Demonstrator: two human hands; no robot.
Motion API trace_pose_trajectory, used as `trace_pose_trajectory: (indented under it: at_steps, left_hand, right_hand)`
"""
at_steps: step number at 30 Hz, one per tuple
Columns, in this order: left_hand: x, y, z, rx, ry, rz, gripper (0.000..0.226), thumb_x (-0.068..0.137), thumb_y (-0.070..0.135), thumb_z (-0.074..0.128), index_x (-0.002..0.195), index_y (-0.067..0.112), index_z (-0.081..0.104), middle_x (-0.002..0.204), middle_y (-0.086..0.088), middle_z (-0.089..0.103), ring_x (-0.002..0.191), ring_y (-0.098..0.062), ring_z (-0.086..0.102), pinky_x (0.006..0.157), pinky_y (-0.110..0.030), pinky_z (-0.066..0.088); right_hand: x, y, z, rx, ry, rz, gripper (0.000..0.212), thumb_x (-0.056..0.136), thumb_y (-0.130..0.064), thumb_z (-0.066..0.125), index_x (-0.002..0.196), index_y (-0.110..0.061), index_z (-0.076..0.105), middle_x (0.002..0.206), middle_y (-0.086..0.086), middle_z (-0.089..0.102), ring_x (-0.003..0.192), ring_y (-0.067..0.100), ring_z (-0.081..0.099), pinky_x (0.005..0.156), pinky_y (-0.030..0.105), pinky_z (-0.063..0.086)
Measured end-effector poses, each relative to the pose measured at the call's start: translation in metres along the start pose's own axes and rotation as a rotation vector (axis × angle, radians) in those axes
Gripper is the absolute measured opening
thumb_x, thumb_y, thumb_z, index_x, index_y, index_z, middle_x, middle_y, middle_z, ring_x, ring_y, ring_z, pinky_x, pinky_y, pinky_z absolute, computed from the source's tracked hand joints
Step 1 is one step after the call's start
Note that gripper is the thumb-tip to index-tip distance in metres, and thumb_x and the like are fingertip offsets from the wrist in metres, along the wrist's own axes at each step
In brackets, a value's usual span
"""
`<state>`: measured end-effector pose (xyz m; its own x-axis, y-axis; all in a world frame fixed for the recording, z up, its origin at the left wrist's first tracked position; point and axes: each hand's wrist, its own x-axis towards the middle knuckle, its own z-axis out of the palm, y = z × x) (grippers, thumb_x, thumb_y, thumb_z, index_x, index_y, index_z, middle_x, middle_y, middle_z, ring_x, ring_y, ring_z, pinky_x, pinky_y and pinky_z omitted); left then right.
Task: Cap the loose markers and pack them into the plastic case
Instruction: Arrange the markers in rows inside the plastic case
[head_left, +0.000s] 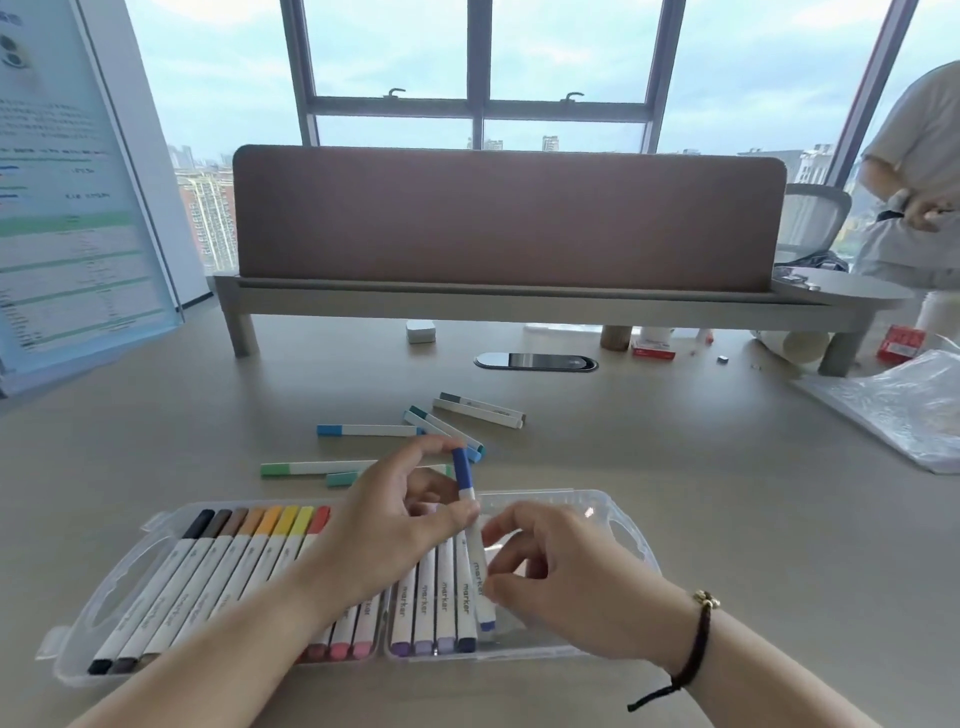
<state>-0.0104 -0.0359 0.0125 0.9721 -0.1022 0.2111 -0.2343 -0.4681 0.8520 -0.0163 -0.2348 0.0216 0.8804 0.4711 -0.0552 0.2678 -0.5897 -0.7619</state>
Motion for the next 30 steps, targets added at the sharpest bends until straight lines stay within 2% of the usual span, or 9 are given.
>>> trace_pose_trajectory:
  at_steps: [3,7,10,13,15,19,25,30]
  left_hand:
    - [0.001,-0.001,0.001,0.09,-0.013,0.009,0.044,0.082,0.046,0.073,0.12,0.049,0.049,0.097,0.024,0.073,0.094,0.004,0.067,0.077,-0.013,0.048]
    - [0.001,-0.006,0.003,0.172,-0.056,-0.011,0.064,0.074,0.066,0.069,0.13,0.045,0.047,0.105,0.028,0.068,0.095,0.01,0.065,0.072,-0.012,0.052]
    - [0.001,-0.007,0.005,0.33,-0.067,-0.017,0.08,0.069,0.08,0.061,0.138,0.045,0.043,0.124,0.03,0.054,0.102,0.011,0.056,0.08,-0.012,0.047]
    - [0.002,-0.008,0.003,0.515,-0.109,-0.014,0.085,0.069,0.082,0.06,0.142,0.041,0.043,0.145,0.021,0.043,0.12,0.004,0.036,0.096,-0.022,0.039]
    - [0.003,-0.008,0.002,0.555,-0.143,-0.027,0.086,0.068,0.082,0.06,0.142,0.04,0.045,0.151,0.018,0.038,0.125,0.003,0.031,0.099,-0.024,0.035]
    - [0.003,-0.008,0.0,0.604,-0.163,-0.037,0.088,0.068,0.085,0.056,0.142,0.04,0.045,0.147,0.017,0.043,0.125,-0.002,0.038,0.098,-0.025,0.039]
    - [0.004,-0.007,-0.002,0.635,-0.184,-0.058,0.094,0.062,0.09,0.048,0.142,0.041,0.043,0.142,0.016,0.049,0.126,-0.005,0.04,0.101,-0.028,0.038]
    - [0.004,-0.011,-0.001,0.702,-0.206,-0.066,0.094,0.067,0.092,0.039,0.147,0.044,0.036,0.149,0.015,0.043,0.135,-0.008,0.036,0.109,-0.033,0.035]
  right_hand:
    - [0.0,0.002,0.0,-0.005,-0.004,-0.007,0.03,0.084,-0.029,0.073,0.109,-0.035,0.057,0.091,-0.018,0.073,0.06,-0.001,0.054,0.062,0.017,0.042]
    - [0.0,0.002,-0.002,0.01,0.048,-0.007,0.034,0.079,-0.031,0.078,0.106,-0.035,0.059,0.088,-0.017,0.074,0.061,0.0,0.056,0.061,0.019,0.046]
    - [0.001,0.003,-0.002,0.006,0.089,0.004,0.03,0.074,-0.031,0.083,0.097,-0.033,0.063,0.083,-0.016,0.074,0.062,-0.001,0.057,0.063,0.021,0.049]
    - [0.002,0.004,-0.002,-0.022,0.103,0.021,0.027,0.07,-0.033,0.086,0.09,-0.03,0.067,0.08,-0.014,0.074,0.061,-0.003,0.057,0.063,0.018,0.05]
    - [0.003,0.004,-0.001,-0.03,0.105,0.035,0.028,0.069,-0.035,0.087,0.088,-0.028,0.068,0.08,-0.011,0.075,0.06,-0.003,0.058,0.061,0.016,0.049]
    - [0.004,0.005,0.0,-0.061,0.105,0.061,0.027,0.068,-0.039,0.086,0.084,-0.026,0.07,0.078,-0.009,0.074,0.059,-0.003,0.059,0.062,0.02,0.052]
    - [0.004,0.004,-0.002,-0.058,0.049,0.038,0.013,0.078,-0.034,0.081,0.076,-0.024,0.074,0.063,-0.012,0.067,0.055,-0.003,0.055,0.055,0.014,0.046]
    - [0.005,0.003,-0.001,-0.018,0.057,0.065,0.014,0.079,-0.034,0.081,0.078,-0.021,0.076,0.074,-0.004,0.074,0.057,-0.002,0.057,0.056,0.013,0.047]
